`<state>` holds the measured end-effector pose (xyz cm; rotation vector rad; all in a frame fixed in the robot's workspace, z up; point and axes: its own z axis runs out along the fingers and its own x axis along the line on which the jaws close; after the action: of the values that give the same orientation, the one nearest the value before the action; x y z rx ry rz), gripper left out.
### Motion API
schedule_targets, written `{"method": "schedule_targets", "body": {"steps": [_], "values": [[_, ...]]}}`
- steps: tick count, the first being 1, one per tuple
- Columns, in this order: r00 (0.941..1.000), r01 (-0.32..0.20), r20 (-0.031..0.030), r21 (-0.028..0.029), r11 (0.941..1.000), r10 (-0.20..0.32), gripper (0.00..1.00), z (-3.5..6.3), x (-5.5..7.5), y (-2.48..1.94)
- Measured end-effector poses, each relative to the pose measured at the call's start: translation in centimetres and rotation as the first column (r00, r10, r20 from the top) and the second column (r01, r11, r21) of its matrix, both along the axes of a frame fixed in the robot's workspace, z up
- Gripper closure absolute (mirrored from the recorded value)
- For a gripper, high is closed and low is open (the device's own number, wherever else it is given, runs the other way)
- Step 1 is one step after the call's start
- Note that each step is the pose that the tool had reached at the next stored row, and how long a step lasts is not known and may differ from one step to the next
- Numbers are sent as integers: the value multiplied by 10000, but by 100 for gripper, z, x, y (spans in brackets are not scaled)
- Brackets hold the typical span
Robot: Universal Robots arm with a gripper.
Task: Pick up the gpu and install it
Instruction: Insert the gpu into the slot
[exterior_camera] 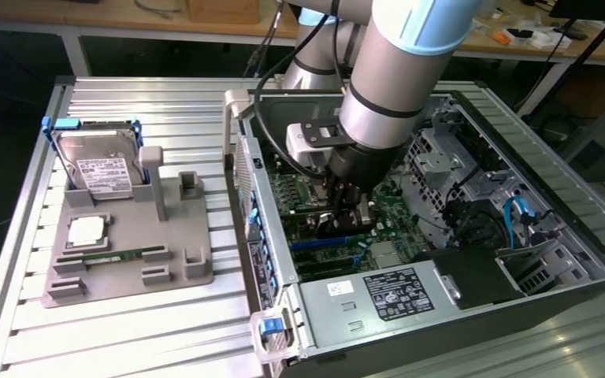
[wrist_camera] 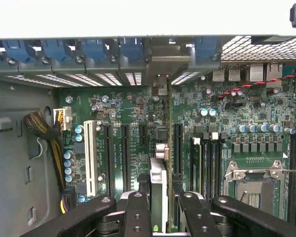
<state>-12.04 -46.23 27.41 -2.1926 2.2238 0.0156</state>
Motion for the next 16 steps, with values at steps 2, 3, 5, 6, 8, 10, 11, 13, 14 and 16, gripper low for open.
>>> {"method": "schedule_targets", "body": {"steps": [2, 3, 5, 6, 8, 10, 11, 13, 14, 16], "values": [[10000, 1, 1, 19, 10000, -1, 73, -2, -1, 0], [10000, 1, 1, 29, 10000, -1, 73, -4, -1, 0], [10000, 0, 0, 53, 10000, 0, 73, -7, -1, 0], [10000, 1, 0, 67, 10000, -1, 73, -8, -1, 0], [10000, 0, 0, 100, 9999, 0, 73, -11, -1, 0], [10000, 0, 0, 124, 9999, 0, 73, -13, -2, 0], [10000, 0, 1, 128, 9999, 0, 73, -13, -2, 0], [10000, 0, 0, 134, 9999, 0, 73, -14, -7, 0], [10000, 0, 1, 139, 9999, 0, 73, -15, -14, 0], [10000, 0, 1, 142, 9999, 0, 73, -17, -32, 0]]}}
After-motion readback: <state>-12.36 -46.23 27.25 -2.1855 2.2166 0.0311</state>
